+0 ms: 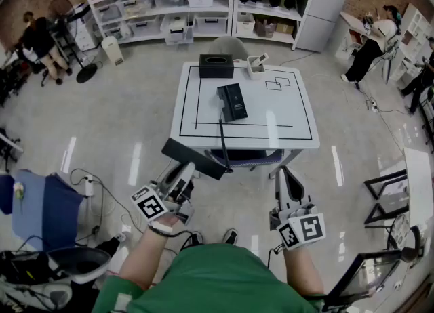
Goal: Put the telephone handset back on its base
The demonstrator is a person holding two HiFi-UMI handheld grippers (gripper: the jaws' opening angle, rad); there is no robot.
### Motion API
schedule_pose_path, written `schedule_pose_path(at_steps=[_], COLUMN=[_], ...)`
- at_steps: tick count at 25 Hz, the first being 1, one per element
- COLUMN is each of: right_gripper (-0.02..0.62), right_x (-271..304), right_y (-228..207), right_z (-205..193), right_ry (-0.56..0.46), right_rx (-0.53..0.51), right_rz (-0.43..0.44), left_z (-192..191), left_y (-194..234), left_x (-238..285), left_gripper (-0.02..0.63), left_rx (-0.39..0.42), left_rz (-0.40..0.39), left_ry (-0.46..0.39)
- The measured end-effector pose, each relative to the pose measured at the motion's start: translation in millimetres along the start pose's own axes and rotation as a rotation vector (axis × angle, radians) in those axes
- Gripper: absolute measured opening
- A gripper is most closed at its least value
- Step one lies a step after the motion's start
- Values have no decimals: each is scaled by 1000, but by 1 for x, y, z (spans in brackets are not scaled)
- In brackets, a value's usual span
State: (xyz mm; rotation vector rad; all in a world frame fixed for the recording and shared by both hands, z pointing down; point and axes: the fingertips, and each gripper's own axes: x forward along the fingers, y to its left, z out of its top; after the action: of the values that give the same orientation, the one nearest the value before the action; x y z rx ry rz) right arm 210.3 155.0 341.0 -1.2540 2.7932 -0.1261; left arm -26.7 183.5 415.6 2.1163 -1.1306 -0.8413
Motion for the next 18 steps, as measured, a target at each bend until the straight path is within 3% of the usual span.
schedule_pose_path(at_steps=[18], right_gripper=[20], right_x=[10], right_y=[-52], right_z=[-1], right_ry=[-4], right_rx=[36], right_rz=[71], left_z=[-11], left_y=[10], left_x=[23], left_gripper=[81], left_rx=[33], left_rz=[86], left_ry=[-35])
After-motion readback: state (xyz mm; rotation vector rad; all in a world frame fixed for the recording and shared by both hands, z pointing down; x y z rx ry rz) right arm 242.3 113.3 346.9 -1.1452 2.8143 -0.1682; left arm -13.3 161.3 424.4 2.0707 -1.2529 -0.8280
